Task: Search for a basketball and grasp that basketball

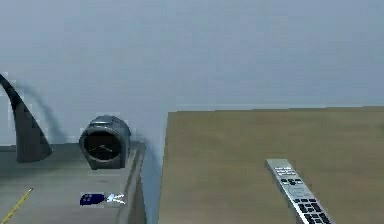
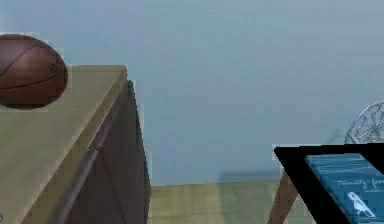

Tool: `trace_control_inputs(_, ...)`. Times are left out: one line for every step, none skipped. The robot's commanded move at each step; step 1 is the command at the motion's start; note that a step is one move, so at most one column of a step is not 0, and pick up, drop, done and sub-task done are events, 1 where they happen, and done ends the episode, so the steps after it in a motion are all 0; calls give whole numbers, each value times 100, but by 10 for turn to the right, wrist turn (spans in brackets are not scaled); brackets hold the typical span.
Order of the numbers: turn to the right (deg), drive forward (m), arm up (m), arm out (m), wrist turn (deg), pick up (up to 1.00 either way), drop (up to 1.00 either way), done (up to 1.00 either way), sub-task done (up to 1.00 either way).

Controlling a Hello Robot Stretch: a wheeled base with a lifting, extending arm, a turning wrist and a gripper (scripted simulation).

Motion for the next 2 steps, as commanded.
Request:
trace_control_inputs(-330,0,0,0,0,0,0,0,0)
trace_control_inputs(0,0,50,0,0,0,0,0,0)
